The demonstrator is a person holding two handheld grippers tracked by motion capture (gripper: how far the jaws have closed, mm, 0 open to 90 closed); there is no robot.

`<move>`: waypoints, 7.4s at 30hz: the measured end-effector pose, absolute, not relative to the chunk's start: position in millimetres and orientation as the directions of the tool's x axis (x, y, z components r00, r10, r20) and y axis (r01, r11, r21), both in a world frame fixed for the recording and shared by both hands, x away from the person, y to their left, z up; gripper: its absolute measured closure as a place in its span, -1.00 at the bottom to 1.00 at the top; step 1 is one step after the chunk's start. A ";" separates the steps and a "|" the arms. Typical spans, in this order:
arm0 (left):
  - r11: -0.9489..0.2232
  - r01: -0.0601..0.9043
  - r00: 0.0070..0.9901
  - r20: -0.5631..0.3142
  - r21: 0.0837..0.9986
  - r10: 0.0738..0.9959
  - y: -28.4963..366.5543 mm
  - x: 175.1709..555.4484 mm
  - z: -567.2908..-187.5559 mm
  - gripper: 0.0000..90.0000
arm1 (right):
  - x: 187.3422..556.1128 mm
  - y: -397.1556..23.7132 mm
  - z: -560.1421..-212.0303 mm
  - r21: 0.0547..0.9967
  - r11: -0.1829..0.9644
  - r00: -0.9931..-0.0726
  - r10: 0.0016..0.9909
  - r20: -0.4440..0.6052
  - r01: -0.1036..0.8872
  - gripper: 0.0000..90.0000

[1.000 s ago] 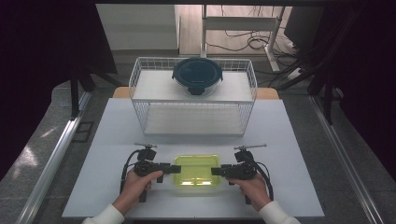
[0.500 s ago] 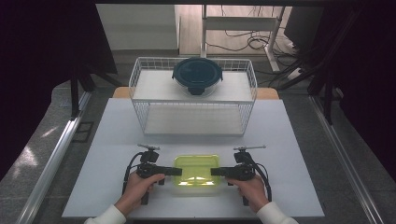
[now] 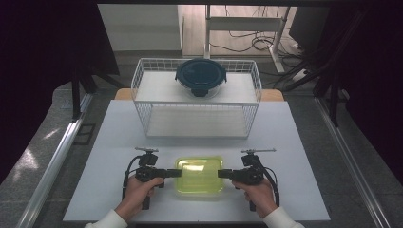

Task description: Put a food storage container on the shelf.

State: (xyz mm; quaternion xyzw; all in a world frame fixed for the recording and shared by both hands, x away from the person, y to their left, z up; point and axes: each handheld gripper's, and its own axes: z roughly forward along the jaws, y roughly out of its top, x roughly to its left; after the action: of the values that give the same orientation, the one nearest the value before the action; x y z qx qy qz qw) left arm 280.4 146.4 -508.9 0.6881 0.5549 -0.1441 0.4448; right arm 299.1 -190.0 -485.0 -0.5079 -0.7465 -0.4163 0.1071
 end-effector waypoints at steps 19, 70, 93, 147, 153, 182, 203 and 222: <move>-0.007 0.804 0.459 -0.613 0.595 0.643 147.6 268.7 -476.9 0.72 | 291.9 -190.6 -461.9 0.634 0.170 -0.565 0.659 0.496 0.755 0.73; 0.003 0.631 0.595 -0.486 0.775 0.640 154.2 286.8 -377.7 0.72 | 304.6 -186.2 -360.8 0.822 0.200 -0.706 0.640 0.303 0.534 0.73; 0.010 0.611 0.603 -0.474 0.791 0.641 157.4 305.8 -348.5 0.72 | 318.0 -183.6 -334.2 0.838 0.183 -0.708 0.641 0.296 0.515 0.73; 0.041 0.575 0.602 -0.456 0.817 0.656 162.9 382.0 -262.5 0.74 | 392.9 -179.3 -250.2 0.864 0.146 -0.720 0.628 0.295 0.482 0.74; 0.050 0.577 0.600 -0.464 0.815 0.652 165.1 393.9 -260.0 0.74 | 403.1 -179.0 -246.5 0.865 0.128 -0.717 0.625 0.310 0.486 0.74; 0.124 0.665 0.504 -0.565 0.736 0.653 173.7 441.9 -256.5 0.74 | 452.0 -168.2 -237.1 0.800 0.072 -0.649 0.630 0.426 0.596 0.76; 0.216 0.726 0.401 -0.657 0.653 0.638 168.8 478.3 -271.2 0.67 | 494.4 -173.8 -263.2 0.689 -0.117 -0.506 0.594 0.625 0.715 0.63; 0.253 0.681 0.400 -0.638 0.688 0.658 166.1 481.1 -279.0 -0.10 | 499.1 -168.3 -272.3 0.685 -0.170 -0.493 0.576 0.652 0.709 -0.08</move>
State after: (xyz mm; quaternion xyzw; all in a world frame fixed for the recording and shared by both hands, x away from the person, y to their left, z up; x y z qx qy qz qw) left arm 481.1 166.1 -279.0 0.6113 0.5475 -0.0100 0.5714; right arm 499.1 -168.3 -272.3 -0.5004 -0.6418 -0.5783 0.0573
